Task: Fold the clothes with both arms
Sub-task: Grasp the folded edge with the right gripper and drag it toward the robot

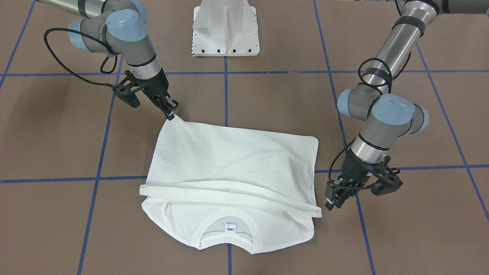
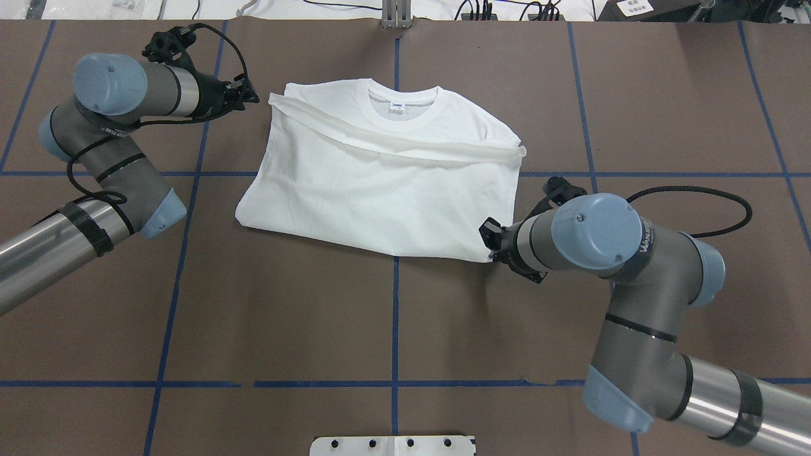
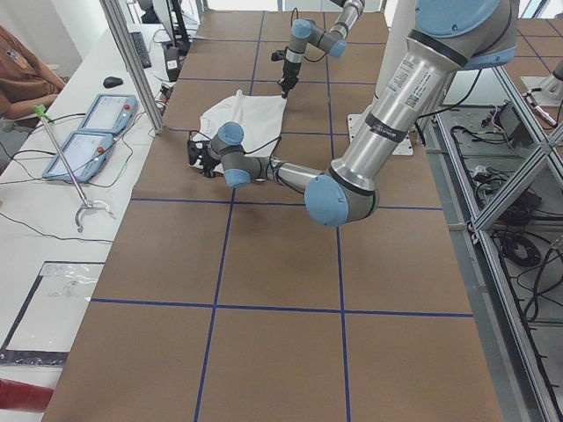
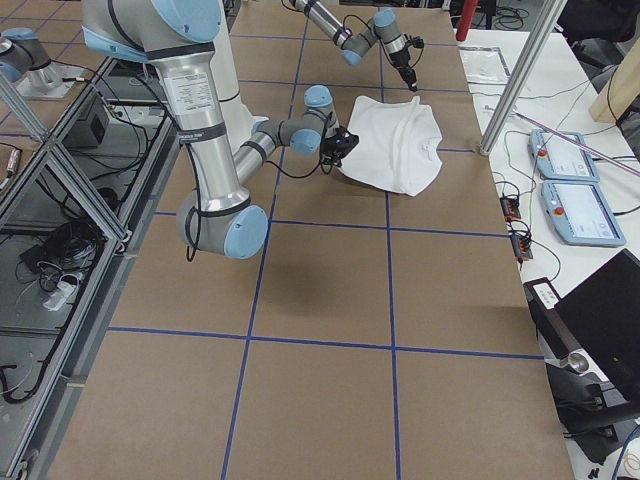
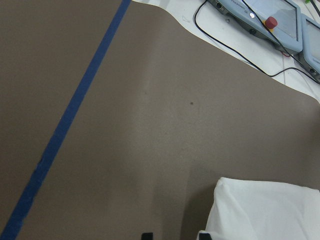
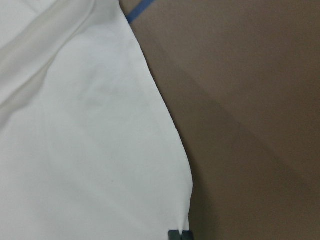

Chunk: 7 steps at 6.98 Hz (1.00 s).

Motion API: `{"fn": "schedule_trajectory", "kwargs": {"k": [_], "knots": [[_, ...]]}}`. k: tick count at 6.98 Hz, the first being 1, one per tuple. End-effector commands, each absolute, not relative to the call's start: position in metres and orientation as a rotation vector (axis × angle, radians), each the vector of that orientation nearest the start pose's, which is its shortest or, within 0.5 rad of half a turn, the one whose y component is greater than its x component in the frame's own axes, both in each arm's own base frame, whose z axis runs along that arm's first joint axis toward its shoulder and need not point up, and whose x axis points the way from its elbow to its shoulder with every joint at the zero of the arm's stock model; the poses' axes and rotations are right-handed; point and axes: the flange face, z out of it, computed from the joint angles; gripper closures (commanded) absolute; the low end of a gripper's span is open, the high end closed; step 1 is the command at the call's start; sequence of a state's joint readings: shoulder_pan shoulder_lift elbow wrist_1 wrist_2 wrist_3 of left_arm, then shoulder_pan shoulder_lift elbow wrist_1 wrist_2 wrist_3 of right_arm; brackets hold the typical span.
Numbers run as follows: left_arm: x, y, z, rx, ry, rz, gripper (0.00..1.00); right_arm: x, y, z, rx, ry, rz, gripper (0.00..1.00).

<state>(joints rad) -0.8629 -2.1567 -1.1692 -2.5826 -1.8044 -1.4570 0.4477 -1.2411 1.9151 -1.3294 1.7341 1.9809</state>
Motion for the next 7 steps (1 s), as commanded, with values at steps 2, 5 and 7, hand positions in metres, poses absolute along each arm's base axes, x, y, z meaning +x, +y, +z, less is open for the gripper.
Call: {"fn": "schedule_trajectory", "kwargs": {"k": [2,5,7], "knots": [[0.39,-0.58,0.341,0.317,1.307,-0.473,0.58,-0.463,-0.197,0.245,-0.27,-0.797,0.475,1.0],[0.389,-0.468,0.324,0.126,1.416,-0.411,0.55,-0.463,-0.106,0.247,-0.32,-0.639,0.315,1.0],[0.409,-0.428,0.311,-0.035,1.452,-0.464,0.0,-0.463,-0.1,0.247,-0.331,-0.63,0.359,0.0]]}}
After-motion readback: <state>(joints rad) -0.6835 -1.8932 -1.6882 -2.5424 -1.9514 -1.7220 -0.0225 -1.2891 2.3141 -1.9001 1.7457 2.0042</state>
